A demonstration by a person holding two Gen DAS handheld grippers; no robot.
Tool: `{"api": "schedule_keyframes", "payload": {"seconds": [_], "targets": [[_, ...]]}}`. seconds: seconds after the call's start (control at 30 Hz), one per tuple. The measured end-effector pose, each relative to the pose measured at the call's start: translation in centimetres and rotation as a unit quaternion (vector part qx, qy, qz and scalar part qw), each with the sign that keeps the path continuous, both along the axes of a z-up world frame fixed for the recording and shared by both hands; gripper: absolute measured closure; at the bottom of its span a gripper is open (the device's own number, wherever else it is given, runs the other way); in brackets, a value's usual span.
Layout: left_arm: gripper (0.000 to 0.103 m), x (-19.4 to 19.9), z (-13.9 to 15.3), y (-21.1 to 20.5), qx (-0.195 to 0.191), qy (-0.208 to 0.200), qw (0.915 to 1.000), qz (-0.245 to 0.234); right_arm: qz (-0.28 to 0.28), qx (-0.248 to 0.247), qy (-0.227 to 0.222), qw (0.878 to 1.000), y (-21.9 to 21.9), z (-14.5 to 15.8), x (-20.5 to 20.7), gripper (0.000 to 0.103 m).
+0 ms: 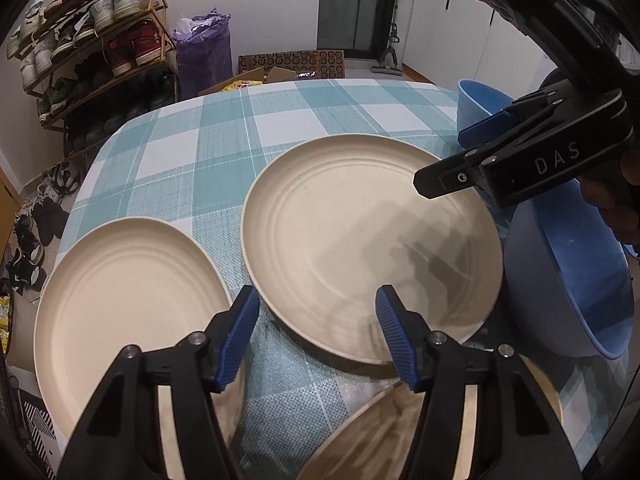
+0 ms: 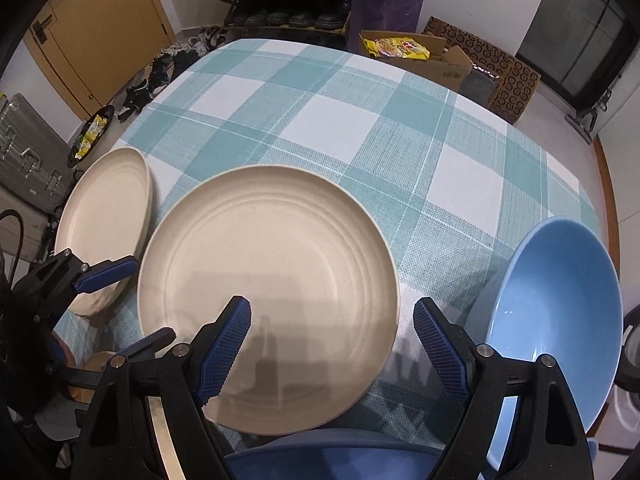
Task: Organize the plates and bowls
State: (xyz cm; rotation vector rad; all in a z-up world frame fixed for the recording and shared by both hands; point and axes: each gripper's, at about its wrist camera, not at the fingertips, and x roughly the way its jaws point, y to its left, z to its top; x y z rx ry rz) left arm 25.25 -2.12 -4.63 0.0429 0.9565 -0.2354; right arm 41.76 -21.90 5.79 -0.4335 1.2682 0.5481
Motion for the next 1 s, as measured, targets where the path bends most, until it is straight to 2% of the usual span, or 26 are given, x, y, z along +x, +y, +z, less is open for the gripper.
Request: {"api": "schedule_keyframes", "payload": {"seconds": [0.37,0.47,0.8,1.0], "targets": [[0.043,0.2,-0.5,0.2,-0.006,0.01,0.9999,0.002,0.002,-0.001,0.015,1.0,0.5,-0.5,0.3,0.017],[0.046,0.3,-0.6,0.3,-0.003,0.011,0.9999,0.004,0.008,-0.007,0.014,1.0,0.8,-0.7,0.2,0.017],[0.049,0.3,-0.7,0.2,0.006,0.012,0.9999,0.004,0.015,-0.082,0.003,0.997,1.8,-2.0,0.4,0.034],[0.05,0.3,-0.7,0.2,0.008,0.013,0.9999,0.004,0.011,-0.097,0.004,0.995,1.8,-2.1,0.8,0.035]]}}
